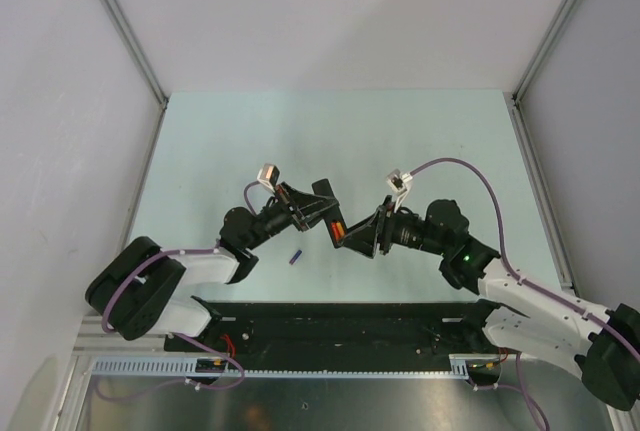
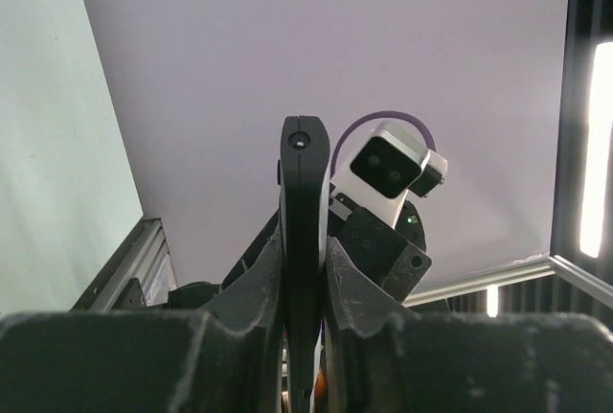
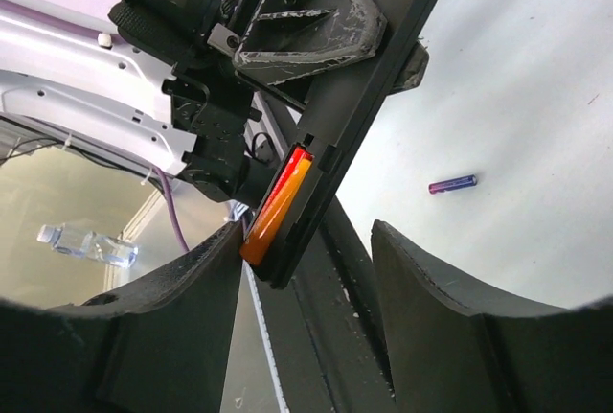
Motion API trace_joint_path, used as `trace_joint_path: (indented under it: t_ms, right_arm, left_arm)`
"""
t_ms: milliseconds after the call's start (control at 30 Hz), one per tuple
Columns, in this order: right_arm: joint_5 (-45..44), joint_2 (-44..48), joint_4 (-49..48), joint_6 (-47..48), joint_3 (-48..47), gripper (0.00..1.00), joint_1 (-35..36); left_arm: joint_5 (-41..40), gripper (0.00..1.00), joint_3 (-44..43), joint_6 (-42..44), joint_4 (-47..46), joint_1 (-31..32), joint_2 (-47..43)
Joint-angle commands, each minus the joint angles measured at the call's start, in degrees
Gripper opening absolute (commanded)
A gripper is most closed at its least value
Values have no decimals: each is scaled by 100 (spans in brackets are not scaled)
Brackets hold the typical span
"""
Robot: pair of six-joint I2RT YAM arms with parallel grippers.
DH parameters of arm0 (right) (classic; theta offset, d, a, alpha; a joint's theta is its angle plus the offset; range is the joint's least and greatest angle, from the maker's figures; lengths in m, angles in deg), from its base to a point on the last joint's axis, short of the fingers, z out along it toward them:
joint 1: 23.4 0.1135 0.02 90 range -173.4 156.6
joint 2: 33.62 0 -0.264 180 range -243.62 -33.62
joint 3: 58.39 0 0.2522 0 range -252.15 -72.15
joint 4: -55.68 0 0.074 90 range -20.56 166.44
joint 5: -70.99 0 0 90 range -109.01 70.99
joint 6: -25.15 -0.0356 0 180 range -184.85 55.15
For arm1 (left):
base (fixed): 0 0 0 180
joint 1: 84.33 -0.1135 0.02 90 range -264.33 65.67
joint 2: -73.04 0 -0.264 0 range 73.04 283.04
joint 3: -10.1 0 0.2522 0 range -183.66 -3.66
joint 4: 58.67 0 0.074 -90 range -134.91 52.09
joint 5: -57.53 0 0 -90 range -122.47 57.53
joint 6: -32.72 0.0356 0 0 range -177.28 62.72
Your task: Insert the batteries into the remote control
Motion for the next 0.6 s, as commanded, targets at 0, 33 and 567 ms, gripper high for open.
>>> trace_joint_path:
  t_ms: [0,33,567]
  right_arm:
    - [-132,-125,-285,-185,5,59,-158]
    - [-115,-151,-294,-220,-3,58,-166]
    - [386,-538,-690,-1081,-30,38,-386]
  left_arm:
    - [239,0,-61,-11,-1603,148,-254]
    - [239,0,-61,-3,-1603,148,-263]
    - [292,0,-44,129,-1603,157,-315]
